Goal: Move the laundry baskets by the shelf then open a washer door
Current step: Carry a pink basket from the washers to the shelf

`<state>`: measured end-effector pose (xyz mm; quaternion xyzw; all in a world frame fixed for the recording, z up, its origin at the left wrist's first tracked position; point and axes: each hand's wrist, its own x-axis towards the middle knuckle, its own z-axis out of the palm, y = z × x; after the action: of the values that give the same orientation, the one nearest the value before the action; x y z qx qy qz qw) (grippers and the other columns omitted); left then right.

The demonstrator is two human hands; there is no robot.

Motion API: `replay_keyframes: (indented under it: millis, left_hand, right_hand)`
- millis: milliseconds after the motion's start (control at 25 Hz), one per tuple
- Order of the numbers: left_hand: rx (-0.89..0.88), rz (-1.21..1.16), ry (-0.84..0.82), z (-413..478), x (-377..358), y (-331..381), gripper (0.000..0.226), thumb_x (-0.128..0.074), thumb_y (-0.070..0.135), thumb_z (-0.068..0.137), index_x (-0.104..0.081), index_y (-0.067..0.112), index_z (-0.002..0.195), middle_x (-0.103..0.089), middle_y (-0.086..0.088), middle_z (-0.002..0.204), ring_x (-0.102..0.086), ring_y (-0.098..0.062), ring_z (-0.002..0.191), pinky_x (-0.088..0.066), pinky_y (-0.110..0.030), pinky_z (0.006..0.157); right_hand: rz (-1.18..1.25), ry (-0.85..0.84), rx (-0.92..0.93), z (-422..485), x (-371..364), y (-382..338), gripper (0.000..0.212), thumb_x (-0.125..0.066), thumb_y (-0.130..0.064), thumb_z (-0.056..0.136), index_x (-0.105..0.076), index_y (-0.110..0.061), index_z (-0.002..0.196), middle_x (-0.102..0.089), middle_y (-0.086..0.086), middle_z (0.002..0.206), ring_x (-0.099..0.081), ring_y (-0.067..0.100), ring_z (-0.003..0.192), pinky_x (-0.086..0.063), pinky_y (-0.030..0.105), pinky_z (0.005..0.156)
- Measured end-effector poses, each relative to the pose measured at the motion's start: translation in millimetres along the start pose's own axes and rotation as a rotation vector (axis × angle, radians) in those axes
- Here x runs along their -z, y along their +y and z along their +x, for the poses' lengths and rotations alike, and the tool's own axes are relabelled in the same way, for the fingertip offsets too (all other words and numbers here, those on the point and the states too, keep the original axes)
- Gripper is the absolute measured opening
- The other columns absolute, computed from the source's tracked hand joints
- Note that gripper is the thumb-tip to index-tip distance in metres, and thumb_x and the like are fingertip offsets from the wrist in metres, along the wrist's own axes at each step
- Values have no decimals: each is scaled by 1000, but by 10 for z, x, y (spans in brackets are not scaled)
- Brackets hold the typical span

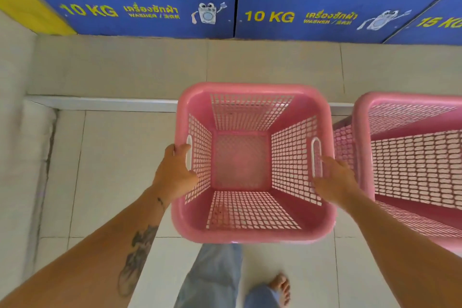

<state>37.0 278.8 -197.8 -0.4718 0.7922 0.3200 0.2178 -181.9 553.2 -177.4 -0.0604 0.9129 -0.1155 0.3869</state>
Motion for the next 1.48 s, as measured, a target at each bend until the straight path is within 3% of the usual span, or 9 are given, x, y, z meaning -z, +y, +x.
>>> replay_keyframes:
  millis: [120, 200, 280, 400, 560, 760, 1000, 1240, 1480]
  left_hand:
    - [-33, -73, 9, 60, 1, -36, 73, -66, 10, 80, -34, 25, 144, -43, -6, 132, -58, -25, 111, -57, -26, 67]
    - [-7, -123, 33, -26, 46, -59, 69, -64, 5, 82, -39, 24, 143, -46, -5, 130, -57, -26, 115, -57, -33, 78]
    - [36, -171, 98, -177, 141, -112, 64, -63, 6, 84, -42, 27, 141, -50, -3, 129, -59, -24, 110, -58, -32, 73]
    - [62, -272, 214, -606, 388, -203, 57, -66, 16, 85, -45, 30, 137, -55, 3, 126, -61, -18, 102, -58, -31, 70]
    - [109, -357, 386, -1406, 723, -337, 62, -64, 8, 82, -45, 30, 137, -54, 0, 123, -55, -15, 100, -54, -27, 69]
    - [178, -384, 670, -2681, 907, -316, 55, -53, 4, 80, -49, 33, 126, -55, 4, 103, -62, -21, 83, -56, -35, 61]
    - [374, -498, 1000, -4583, 583, -141, 54, -53, -4, 83, -58, 19, 132, -61, -8, 105, -49, -18, 79, -38, -31, 69]
    - [597, -511, 1187, -6204, -154, -600, 51, -59, 10, 81, -60, 26, 130, -64, -8, 125, -62, -31, 106, -48, -38, 89]
    - [929, -555, 1316, -7922, -1070, -1213, 48, -57, 14, 80, -61, 32, 123, -67, -8, 109, -64, -34, 92, -44, -32, 70]
  right_hand:
    - [53, -11, -28, 70, 31, -5, 76, -59, 3, 76, -38, -25, 144, -42, 14, 134, -63, 26, 81, -59, 35, 55]
    - [109, -14, -40, 67, 109, -52, 68, -59, 5, 78, -46, -21, 139, -55, 15, 120, -56, 11, 48, -44, 20, 36]
    - [101, -20, -30, 12, 205, -148, 63, -58, 6, 79, -49, -16, 137, -61, 14, 110, -46, 2, 33, -37, 18, 32]
    - [60, 8, 122, -242, 369, -364, 61, -59, 0, 79, -51, -20, 136, -51, 22, 134, -57, 14, 47, -39, 15, 32]
    - [-58, 101, 415, -728, 708, -663, 57, -55, -7, 80, -54, -31, 131, -51, 10, 123, -60, 23, 71, -45, 11, 41]
    - [-73, 221, 787, -1573, 1072, -904, 56, -51, 2, 77, -61, -21, 127, -48, 0, 105, -60, 27, 90, -53, 38, 83]
    - [-191, 222, 1189, -2574, 1287, -712, 64, -48, -6, 76, -52, -24, 137, -59, 10, 109, -61, 33, 90, -51, 41, 81]
    - [-311, 164, 1434, -3841, 1062, -623, 61, -47, -12, 76, -52, -33, 134, -58, 6, 115, -61, 33, 91, -54, 45, 75]
    - [-392, -3, 1669, -5355, 111, -348, 57, -52, -13, 75, -60, -31, 129, -65, 7, 114, -64, 32, 90, -52, 37, 74]
